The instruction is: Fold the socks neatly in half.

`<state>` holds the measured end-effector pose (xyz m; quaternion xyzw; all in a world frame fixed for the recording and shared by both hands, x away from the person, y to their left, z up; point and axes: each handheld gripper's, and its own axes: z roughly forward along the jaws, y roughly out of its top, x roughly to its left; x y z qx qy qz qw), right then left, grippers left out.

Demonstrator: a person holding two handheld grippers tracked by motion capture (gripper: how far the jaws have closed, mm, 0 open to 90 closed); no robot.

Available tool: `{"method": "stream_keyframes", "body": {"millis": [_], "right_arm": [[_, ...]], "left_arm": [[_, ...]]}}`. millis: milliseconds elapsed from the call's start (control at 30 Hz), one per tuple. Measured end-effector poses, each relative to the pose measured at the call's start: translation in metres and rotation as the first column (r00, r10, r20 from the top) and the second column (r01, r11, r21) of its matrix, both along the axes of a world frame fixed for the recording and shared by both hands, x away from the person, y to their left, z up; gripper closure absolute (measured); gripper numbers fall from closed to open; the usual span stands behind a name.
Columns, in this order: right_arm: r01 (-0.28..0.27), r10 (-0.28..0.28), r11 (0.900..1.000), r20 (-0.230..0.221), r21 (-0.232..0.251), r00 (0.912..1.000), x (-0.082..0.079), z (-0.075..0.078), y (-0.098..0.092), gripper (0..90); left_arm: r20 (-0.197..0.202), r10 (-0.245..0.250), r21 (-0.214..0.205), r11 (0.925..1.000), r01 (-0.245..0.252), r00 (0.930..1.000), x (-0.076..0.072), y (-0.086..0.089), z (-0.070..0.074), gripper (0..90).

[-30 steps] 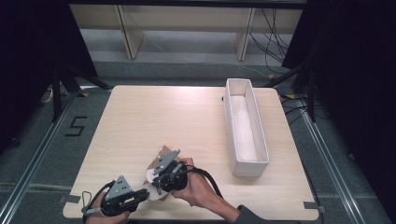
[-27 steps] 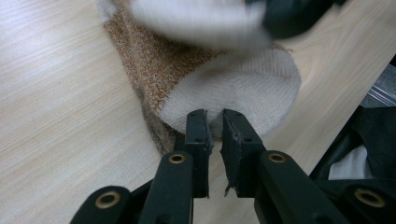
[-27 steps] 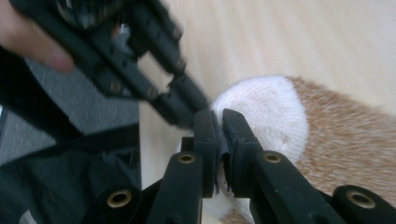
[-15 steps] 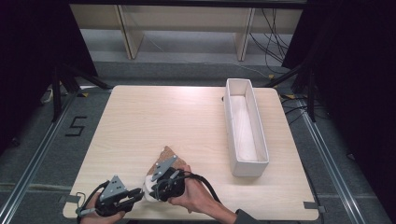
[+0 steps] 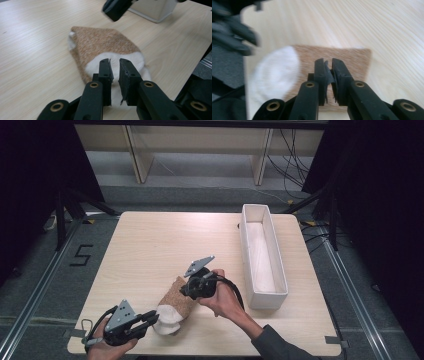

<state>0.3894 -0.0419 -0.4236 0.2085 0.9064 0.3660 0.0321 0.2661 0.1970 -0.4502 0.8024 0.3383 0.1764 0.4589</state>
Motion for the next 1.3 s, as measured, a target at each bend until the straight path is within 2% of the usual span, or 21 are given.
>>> {"method": "stream_keyframes", "body": {"millis": [167, 200, 233, 300, 333, 367, 433, 467, 500, 533, 700, 867, 900, 933, 967, 1033, 1100, 1167, 1200, 1233, 1300], "right_arm": [[0.045, -0.047, 0.9979, -0.045, -0.046, 0.9979, 0.018, -0.018, 0.004, 85.8], [0.044, -0.045, 0.9981, -0.032, -0.044, 0.9985, 0.021, -0.021, 0.006, 85.8], [0.039, -0.043, 0.9979, -0.071, -0.052, 0.9965, 0.022, -0.024, 0.008, 86.0], [0.027, -0.03, 0.9969, -0.041, -0.074, 0.9987, 0.026, -0.032, 0.012, 86.3], [0.023, -0.029, 0.9962, -0.061, -0.084, 0.9977, 0.026, -0.035, 0.013, 86.4], [0.01, -0.015, 0.9954, -0.046, -0.095, 0.9988, 0.027, -0.039, 0.015, 86.6], [0.002, -0.009, 0.9929, -0.052, -0.119, 0.9986, 0.026, -0.045, 0.018, 87.4], [-0.005, 0.001, 0.9927, -0.03, -0.121, 0.9996, 0.026, -0.048, 0.019, 88.0], [-0.014, 0.013, 0.9935, -0.018, -0.113, 0.9998, 0.026, -0.051, 0.019, 88.9], [-0.003, 0.0, 0.9944, -0.027, -0.106, 0.9996, 0.025, -0.052, 0.019, 89.3], [0.011, -0.013, 0.9981, -0.045, -0.061, 0.9989, 0.024, -0.057, 0.011, 90.0], [0.029, -0.032, 0.9986, -0.074, -0.044, 0.9968, 0.022, -0.057, 0.007, 89.9], [-0.006, 0.005, 0.9995, -0.042, -0.03, 0.9991, 0.027, -0.058, 0.005, 89.9], [0.007, -0.009, 0.9997, -0.069, -0.024, 0.9976, 0.025, -0.058, 0.005, 89.9], [0.019, -0.021, 0.9993, -0.075, -0.031, 0.997, 0.024, -0.057, 0.005, 89.9], [0.015, -0.017, 0.9993, -0.065, -0.035, 0.9978, 0.023, -0.057, 0.006, 89.9], [0.025, -0.028, 0.9987, -0.072, -0.044, 0.997, 0.02, -0.056, 0.006, 89.9], [0.001, -0.003, 0.999, -0.052, -0.044, 0.9986, 0.02, -0.056, 0.004, 89.8], [-0.011, 0.009, 0.9989, -0.039, -0.045, 0.9992, 0.021, -0.057, 0.003, 89.8], [0.02, -0.023, 0.9985, -0.064, -0.051, 0.9977, 0.017, -0.055, 0.001, 89.9], [0.013, -0.016, 0.9987, -0.068, -0.049, 0.9976, 0.015, -0.055, -0.001, 89.8]], "left_arm": [[-0.025, -0.03, 0.018, 0.9994, 0.03, 0.9993, 0.007, -0.017, -0.005, 80.2], [-0.034, -0.035, 0.038, 0.9986, 0.036, 0.9988, 0.009, -0.016, -0.009, 80.3], [-0.036, -0.04, 0.054, 0.9977, 0.042, 0.9986, 0.011, -0.015, -0.011, 80.7], [-0.059, -0.03, 0.044, 0.9985, 0.033, 0.9978, 0.011, -0.014, -0.02, 81.2], [-0.073, -0.016, 0.028, 0.9995, 0.018, 0.9972, 0.01, -0.013, -0.024, 81.3], [-0.08, -0.02, 0.038, 0.999, 0.023, 0.9966, 0.011, -0.011, -0.026, 81.5], [-0.078, -0.002, 0.024, 0.9997, 0.004, 0.997, 0.012, -0.011, -0.028, 81.9], [-0.074, 0.007, 0.03, 0.9995, -0.005, 0.9972, 0.012, -0.011, -0.028, 82.1], [-0.071, -0.004, 0.075, 0.9971, 0.01, 0.9975, 0.011, -0.01, -0.028, 82.3], [-0.069, 0.007, 0.043, 0.9991, -0.004, 0.9976, 0.01, -0.013, -0.03, 82.3], [-0.07, 0.0, 0.077, 0.997, 0.005, 0.9975, 0.011, -0.01, -0.031, 82.8], [-0.071, -0.004, 0.071, 0.9974, 0.009, 0.9975, 0.012, -0.01, -0.032, 83.2], [-0.067, -0.002, 0.063, 0.998, 0.006, 0.9978, 0.012, -0.011, -0.032, 83.4], [-0.067, -0.003, 0.065, 0.9979, 0.007, 0.9978, 0.013, -0.011, -0.032, 83.5], [-0.067, -0.003, 0.07, 0.9975, 0.008, 0.9977, 0.013, -0.011, -0.032, 83.8], [-0.071, 0.012, 0.039, 0.9992, -0.009, 0.9974, 0.013, -0.013, -0.034, 84.3], [-0.067, 0.011, 0.046, 0.9989, -0.008, 0.9977, 0.013, -0.013, -0.034, 84.8], [-0.07, -0.005, 0.091, 0.9957, 0.012, 0.9975, 0.015, -0.01, -0.032, 85.3], [-0.059, -0.005, 0.08, 0.9968, 0.01, 0.9982, 0.016, -0.011, -0.033, 85.6], [-0.059, 0.001, 0.085, 0.9964, 0.004, 0.9983, 0.016, -0.011, -0.033, 85.9], [-0.07, 0.0, 0.084, 0.9965, 0.006, 0.9976, 0.017, -0.011, -0.032, 86.2]]}}
